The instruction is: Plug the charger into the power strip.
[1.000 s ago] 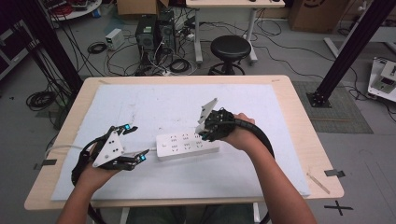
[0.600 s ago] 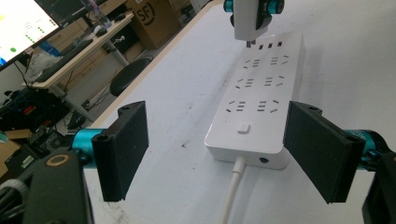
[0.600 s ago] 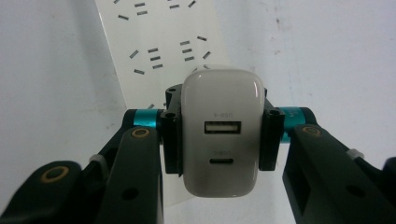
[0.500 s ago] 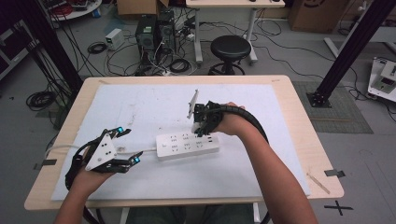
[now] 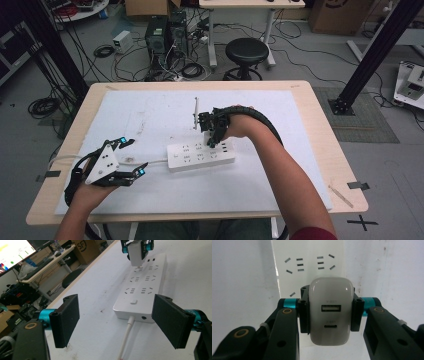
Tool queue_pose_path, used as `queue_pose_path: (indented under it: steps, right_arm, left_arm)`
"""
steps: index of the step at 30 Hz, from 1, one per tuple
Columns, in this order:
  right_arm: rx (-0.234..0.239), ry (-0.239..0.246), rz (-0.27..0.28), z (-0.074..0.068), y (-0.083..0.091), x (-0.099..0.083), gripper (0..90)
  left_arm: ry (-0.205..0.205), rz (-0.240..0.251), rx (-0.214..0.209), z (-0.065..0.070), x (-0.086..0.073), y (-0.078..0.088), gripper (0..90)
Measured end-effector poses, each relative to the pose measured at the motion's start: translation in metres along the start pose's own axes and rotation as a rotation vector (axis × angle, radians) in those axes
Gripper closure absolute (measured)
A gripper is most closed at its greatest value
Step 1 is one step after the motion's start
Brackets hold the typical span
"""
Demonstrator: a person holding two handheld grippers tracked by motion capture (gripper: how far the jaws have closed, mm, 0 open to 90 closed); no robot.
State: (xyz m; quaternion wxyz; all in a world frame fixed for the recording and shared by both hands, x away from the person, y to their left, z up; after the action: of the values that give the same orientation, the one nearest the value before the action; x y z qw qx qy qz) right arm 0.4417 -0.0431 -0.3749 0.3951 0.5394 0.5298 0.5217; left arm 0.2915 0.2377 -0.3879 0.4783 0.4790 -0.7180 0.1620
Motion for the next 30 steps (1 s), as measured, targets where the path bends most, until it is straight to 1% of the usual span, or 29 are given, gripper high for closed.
queue_pose_path:
  steps: [5, 8, 13, 14, 17, 18, 19, 21, 22, 23, 24, 25, 27, 29, 30]
  right_arm:
    - [0.020, 0.025, -0.026, 0.003, -0.004, 0.000, 63.0]
    - [0.019, 0.018, -0.036, 0.004, -0.005, -0.001, 63.0]
    - [0.031, 0.019, -0.034, 0.006, -0.008, -0.002, 63.0]
    - [0.029, 0.023, -0.033, 0.008, -0.008, -0.002, 62.9]
    - [0.036, 0.033, -0.041, 0.008, -0.011, -0.002, 63.0]
    - [0.039, 0.025, -0.047, 0.008, -0.011, -0.001, 63.0]
    - [0.037, 0.045, -0.043, 0.009, -0.012, -0.001, 63.1]
    - [0.030, 0.065, -0.046, 0.009, -0.013, 0.000, 63.2]
    - [0.032, 0.067, -0.061, 0.009, -0.016, 0.000, 63.4]
    - [0.033, 0.066, -0.078, 0.008, -0.021, 0.001, 63.4]
    - [0.035, 0.065, -0.078, 0.009, -0.021, 0.001, 63.4]
    - [0.040, 0.055, -0.072, 0.009, -0.022, 0.001, 63.5]
    - [0.039, 0.067, -0.061, 0.011, -0.023, 0.001, 63.6]
    - [0.040, 0.052, -0.052, 0.011, -0.024, 0.001, 63.6]
    - [0.051, 0.027, -0.055, 0.011, -0.025, 0.000, 63.6]
  left_arm:
    - [0.014, -0.001, 0.004, -0.001, -0.002, 0.001, 22.4]
    - [0.004, -0.008, 0.001, -0.001, -0.004, 0.000, 22.3]
    - [0.011, -0.008, -0.001, 0.000, -0.004, -0.002, 22.4]
    - [0.005, -0.011, -0.004, 0.000, -0.004, -0.002, 22.3]
    - [0.007, -0.010, -0.004, 0.001, -0.004, -0.003, 22.4]
    - [0.013, -0.009, -0.003, 0.001, -0.005, -0.003, 22.4]
    - [0.014, -0.009, -0.003, 0.001, -0.005, -0.004, 22.4]
    - [0.009, -0.013, -0.004, 0.001, -0.005, -0.004, 22.4]
    - [0.004, -0.012, -0.005, 0.001, -0.005, -0.005, 22.4]
    - [0.008, -0.010, -0.003, 0.002, -0.004, -0.005, 22.4]
    - [0.010, -0.007, -0.003, 0.002, -0.004, -0.005, 22.4]
    - [0.010, -0.005, -0.004, 0.002, -0.004, -0.005, 22.4]
    - [0.009, -0.009, -0.007, 0.003, -0.005, -0.005, 22.3]
    - [0.007, -0.011, -0.008, 0.004, -0.007, -0.006, 22.4]
    - [0.010, -0.009, -0.007, 0.004, -0.007, -0.007, 22.3]
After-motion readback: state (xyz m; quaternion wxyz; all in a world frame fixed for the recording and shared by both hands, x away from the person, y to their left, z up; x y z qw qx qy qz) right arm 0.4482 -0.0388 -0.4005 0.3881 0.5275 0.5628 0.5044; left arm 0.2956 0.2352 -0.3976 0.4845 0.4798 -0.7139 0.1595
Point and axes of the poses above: each handheld gripper's, and its own axes: y roughly backward along the jaws, x roughly out of its top, z roughly to its right, the point moved 3 cm from there along -y, roughly forward along the jaws, and after that the axes turned 14 degrees about x, right-handed, at the moved point
